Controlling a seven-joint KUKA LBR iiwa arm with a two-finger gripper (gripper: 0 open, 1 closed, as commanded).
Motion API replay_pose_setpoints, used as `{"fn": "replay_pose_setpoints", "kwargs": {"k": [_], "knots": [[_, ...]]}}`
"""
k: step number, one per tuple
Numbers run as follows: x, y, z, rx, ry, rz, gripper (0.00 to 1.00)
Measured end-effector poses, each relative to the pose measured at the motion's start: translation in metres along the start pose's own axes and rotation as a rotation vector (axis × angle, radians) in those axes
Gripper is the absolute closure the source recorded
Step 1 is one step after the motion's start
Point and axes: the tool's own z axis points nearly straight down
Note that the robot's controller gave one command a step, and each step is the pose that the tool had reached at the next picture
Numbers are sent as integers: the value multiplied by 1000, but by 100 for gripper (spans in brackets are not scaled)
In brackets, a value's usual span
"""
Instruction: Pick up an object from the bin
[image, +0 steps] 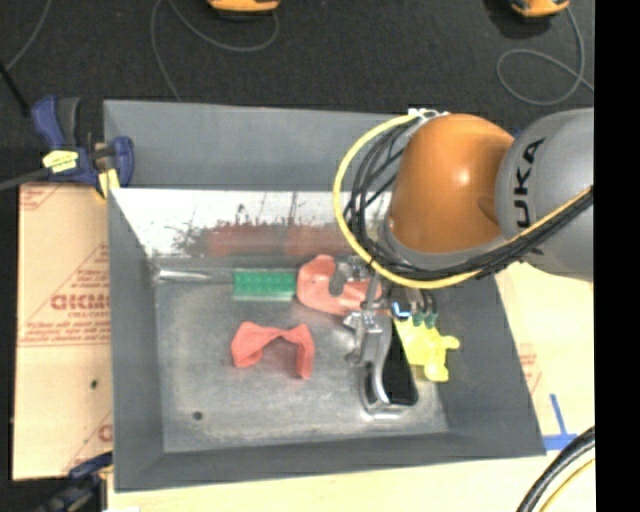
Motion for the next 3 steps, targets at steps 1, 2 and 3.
{"fn": "replay_pose_setpoints", "kwargs": {"k": [1,2,3], "knots": [[-1,0,-5,-1,-8,1,0],[1,14,21,2,-15,-60,0],[-7,52,64,2,-9,-274,0]]}}
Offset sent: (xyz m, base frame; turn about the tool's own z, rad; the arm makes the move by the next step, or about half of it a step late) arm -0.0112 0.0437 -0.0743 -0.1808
